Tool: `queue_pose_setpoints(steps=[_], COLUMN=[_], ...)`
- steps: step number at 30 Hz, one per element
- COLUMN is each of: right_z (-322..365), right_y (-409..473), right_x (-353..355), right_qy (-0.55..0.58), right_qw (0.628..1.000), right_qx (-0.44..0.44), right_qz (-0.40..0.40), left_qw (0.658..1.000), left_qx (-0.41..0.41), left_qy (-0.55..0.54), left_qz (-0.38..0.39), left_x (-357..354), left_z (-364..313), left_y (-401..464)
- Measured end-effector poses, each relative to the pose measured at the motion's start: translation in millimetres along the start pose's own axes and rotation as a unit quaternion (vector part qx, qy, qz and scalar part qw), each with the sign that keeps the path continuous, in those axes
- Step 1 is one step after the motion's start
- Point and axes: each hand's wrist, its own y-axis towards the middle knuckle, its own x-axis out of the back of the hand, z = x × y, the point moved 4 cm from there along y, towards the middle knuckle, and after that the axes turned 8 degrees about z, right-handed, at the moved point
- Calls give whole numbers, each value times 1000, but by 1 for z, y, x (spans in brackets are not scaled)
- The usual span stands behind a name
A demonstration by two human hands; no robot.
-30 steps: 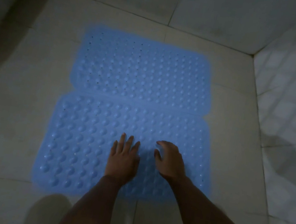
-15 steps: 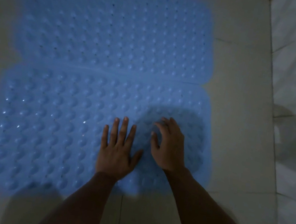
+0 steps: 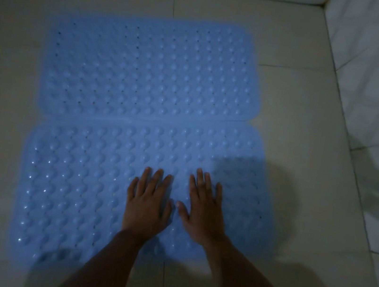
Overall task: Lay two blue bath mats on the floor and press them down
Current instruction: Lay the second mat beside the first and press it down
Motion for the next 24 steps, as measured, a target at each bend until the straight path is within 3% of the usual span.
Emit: queue_pose_setpoints(steps=[7, 13, 15, 18, 20, 24], right_z=[-1, -5, -8, -32, -66, -119], right_y=[3, 3, 7, 22, 28, 19], right_x=[-4, -5, 5, 49, 82, 104], right_qy=[13, 61, 117, 302, 295, 200], right_qw=[999, 998, 992, 951, 954, 972], right_qx=[1, 19, 33, -8, -53, -92], right_qz=[-47, 16, 42, 70, 13, -85], left_qw=[994, 997, 998, 999, 1000, 986], left_qx=[-55, -14, -5, -1, -20, -154], left_qy=[79, 71, 61, 42, 12, 52], left_qz=[-54, -33, -20, -1, 7, 46], left_x=[-5, -5, 2, 11, 14, -18], left_z=[6, 9, -1, -30, -62, -126], left_y=[20, 19, 19, 23, 30, 43])
